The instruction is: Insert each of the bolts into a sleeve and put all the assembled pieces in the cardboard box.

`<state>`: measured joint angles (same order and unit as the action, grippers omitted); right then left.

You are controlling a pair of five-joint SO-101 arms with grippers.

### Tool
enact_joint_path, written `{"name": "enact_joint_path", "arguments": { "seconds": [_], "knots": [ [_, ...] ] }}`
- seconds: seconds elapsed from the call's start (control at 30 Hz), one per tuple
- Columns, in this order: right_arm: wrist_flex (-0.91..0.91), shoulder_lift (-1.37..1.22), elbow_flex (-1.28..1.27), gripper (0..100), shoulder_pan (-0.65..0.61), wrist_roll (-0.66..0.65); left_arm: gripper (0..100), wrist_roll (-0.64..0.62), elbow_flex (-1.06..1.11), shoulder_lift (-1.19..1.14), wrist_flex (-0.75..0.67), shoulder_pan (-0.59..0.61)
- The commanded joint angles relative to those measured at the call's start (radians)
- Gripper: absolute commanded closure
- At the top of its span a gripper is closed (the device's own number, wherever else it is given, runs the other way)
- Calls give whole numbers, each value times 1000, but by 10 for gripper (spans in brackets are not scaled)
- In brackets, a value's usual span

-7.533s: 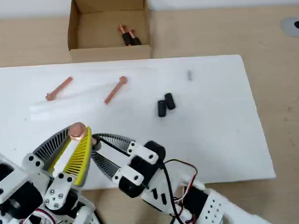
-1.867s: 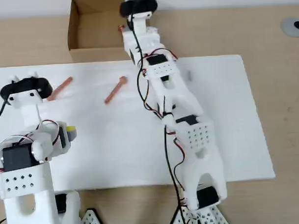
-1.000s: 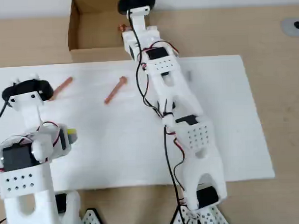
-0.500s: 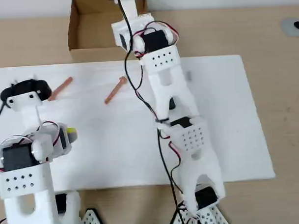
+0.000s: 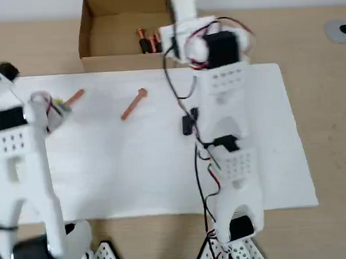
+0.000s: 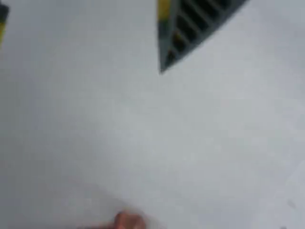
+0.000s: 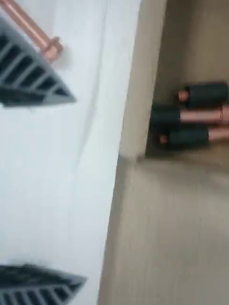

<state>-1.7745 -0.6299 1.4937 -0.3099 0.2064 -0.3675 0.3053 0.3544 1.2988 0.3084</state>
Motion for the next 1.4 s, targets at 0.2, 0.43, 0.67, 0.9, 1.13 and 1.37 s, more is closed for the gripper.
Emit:
{"name": "enact_joint_path", "arguments": {
  "seconds": [0.2, 0.43, 0.67, 0.9, 1.13, 1.37],
  "knots": [
    [-14, 433, -773, 726, 59, -55, 769, -525, -199, -277, -123, 12],
    [-11, 645, -1251, 726, 38, -193, 971, -776, -198, -334, -124, 17],
    [-12, 733, -1366, 726, 36, -203, 987, -819, -190, -404, -187, 37],
    [-12, 739, -1368, 726, 36, -201, 987, -852, -199, -536, -190, 38],
    [-12, 737, -1369, 726, 36, -199, 986, -850, -255, -598, -218, 35],
    [-12, 733, -1412, 726, 31, -199, 988, -853, -382, -596, -213, 34]
  ]
}}
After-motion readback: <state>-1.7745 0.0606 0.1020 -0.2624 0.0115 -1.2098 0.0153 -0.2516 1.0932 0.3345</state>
